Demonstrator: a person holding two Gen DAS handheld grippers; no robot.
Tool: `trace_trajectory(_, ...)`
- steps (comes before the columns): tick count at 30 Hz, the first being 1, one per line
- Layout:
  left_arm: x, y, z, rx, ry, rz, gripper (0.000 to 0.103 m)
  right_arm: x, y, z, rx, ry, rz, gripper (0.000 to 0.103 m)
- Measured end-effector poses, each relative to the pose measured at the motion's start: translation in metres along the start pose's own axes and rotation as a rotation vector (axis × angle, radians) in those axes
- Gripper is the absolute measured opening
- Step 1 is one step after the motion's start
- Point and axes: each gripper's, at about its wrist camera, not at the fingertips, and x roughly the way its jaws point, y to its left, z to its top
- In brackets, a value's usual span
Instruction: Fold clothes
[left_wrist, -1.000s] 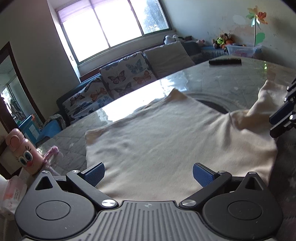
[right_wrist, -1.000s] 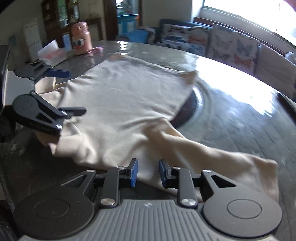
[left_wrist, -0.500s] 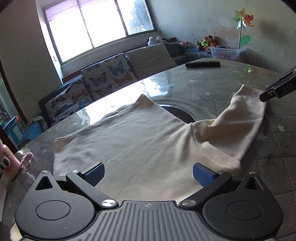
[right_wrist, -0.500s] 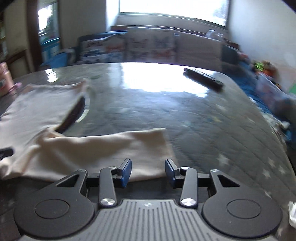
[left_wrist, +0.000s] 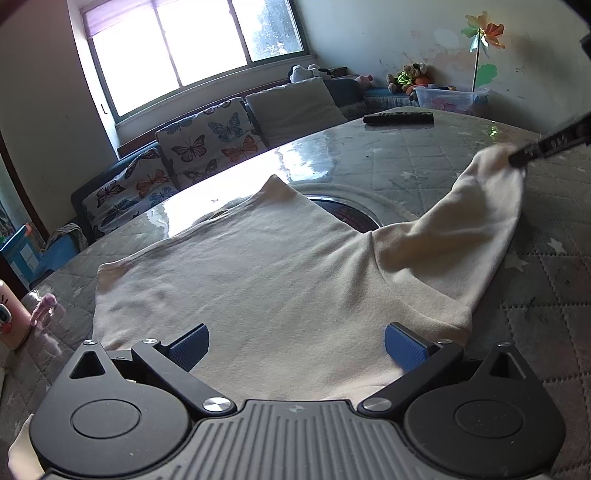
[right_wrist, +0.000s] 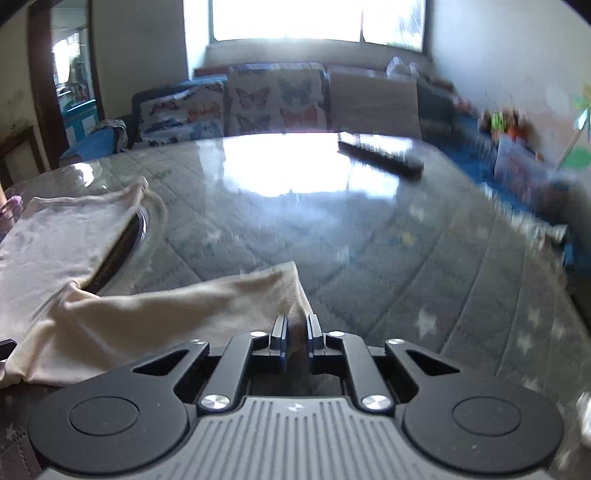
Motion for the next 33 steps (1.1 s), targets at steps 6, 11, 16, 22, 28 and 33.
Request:
trace_trajectory(6, 0.000, 0.000, -0.001, 0.000, -0.003, -0.008, 0.103, 0.006, -0.009, -0.005, 0.015, 0.008, -0.046, 0.009)
trace_trajectory(11, 0.000, 0.000, 0.000, 0.000, -0.001, -0.013, 0.103, 0.011, -0.017, -0.009, 0.027, 0.016, -0.085, 0.018)
trace_trajectory(16, 0.002, 0.001, -0.001, -0.003, -0.001, -0.021, 0.103, -0.004, -0.005, 0.003, 0.014, -0.036, -0.069, 0.021)
trace_trajectory(22, 0.001, 0.001, -0.001, -0.004, -0.001, -0.022, 0.103, 0.003, 0.043, 0.012, -0.036, -0.016, 0.156, 0.029)
trace_trajectory(28, 0.002, 0.002, -0.002, -0.020, 0.001, -0.028, 0.103, 0.030, 0.064, 0.013, -0.054, 0.027, 0.188, 0.034)
trace_trajectory(33, 0.001, 0.006, -0.004, -0.053, 0.000, -0.037, 0.103, 0.036, 0.044, 0.012, 0.000, 0.028, 0.129, 0.034)
